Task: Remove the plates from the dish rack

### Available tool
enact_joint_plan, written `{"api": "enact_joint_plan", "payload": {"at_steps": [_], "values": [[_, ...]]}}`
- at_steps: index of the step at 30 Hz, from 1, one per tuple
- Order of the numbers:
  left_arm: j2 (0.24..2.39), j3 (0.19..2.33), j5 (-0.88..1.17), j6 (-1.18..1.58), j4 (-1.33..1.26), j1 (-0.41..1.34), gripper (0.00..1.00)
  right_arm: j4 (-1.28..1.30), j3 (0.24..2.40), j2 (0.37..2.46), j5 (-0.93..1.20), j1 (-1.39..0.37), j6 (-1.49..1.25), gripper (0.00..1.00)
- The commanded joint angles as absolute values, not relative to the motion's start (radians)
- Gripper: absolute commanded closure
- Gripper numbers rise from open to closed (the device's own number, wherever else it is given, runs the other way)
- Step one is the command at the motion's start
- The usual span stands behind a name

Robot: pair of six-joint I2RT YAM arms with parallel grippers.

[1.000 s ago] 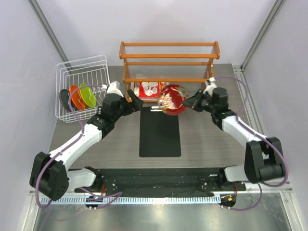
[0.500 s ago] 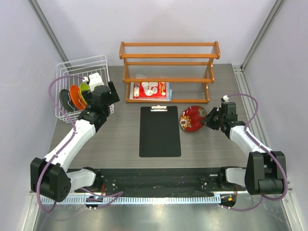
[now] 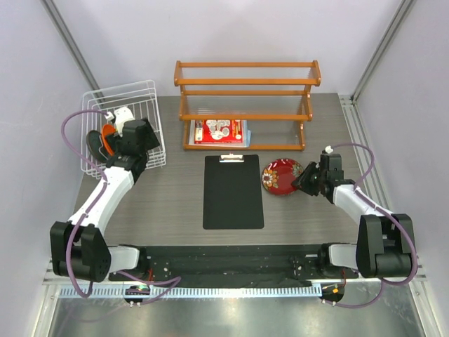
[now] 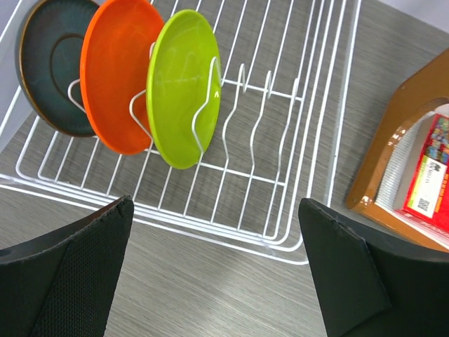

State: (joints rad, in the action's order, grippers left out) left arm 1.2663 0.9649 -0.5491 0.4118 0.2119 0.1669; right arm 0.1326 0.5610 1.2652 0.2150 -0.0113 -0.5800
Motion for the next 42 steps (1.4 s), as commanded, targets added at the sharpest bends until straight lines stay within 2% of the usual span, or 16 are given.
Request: {"api": "enact_joint_plan", "payload": {"at_steps": [1, 5, 9, 11, 12, 20, 25, 29, 32, 35, 42], "values": [[1.29, 1.011, -0.522, 0.431, 0.204, 0.152, 0.0, 0.187, 0.554, 1.284, 0.155, -0.012, -0.56, 0.7], [1.292, 1.012, -0.518, 0.434, 0.199, 0.152, 0.01, 0.199, 0.545, 1.296, 0.158, -0.012, -0.554, 0.68], [1.29, 1.005, -0.522, 0.434, 0.186, 0.143, 0.01, 0.218, 0.532, 1.293, 0.115, -0.014, -0.543, 0.52], [1.293, 0.997, -0.522, 0.433, 0.178, 0.129, 0.01, 0.227, 0.529, 1.281, 0.106, -0.014, -0.538, 0.39], [1.295, 0.997, -0.519, 0.431, 0.178, 0.124, 0.0, 0.233, 0.529, 1.276, 0.104, -0.014, -0.534, 0.37], [1.353, 1.011, -0.528, 0.405, 0.13, 0.052, 0.01, 0.324, 0.575, 1.076, -0.044, -0.012, -0.485, 0.35], [1.426, 1.049, -0.537, 0.403, 0.094, 0.003, 0.01, 0.339, 0.629, 0.965, -0.012, -0.014, -0.48, 0.35], [1.488, 1.098, -0.52, 0.403, 0.066, -0.044, 0.01, 0.351, 0.655, 0.963, 0.02, -0.012, -0.463, 0.35], [1.546, 1.14, -0.488, 0.405, 0.048, -0.063, 0.08, 0.354, 0.666, 0.973, 0.028, -0.014, -0.465, 0.36], [1.611, 1.192, -0.48, 0.41, 0.058, -0.074, 0.21, 0.351, 0.673, 0.988, 0.035, -0.012, -0.466, 0.38], [1.678, 1.212, -0.46, 0.431, 0.052, -0.087, 0.25, 0.348, 0.675, 1.003, 0.034, -0.014, -0.462, 0.39]]}}
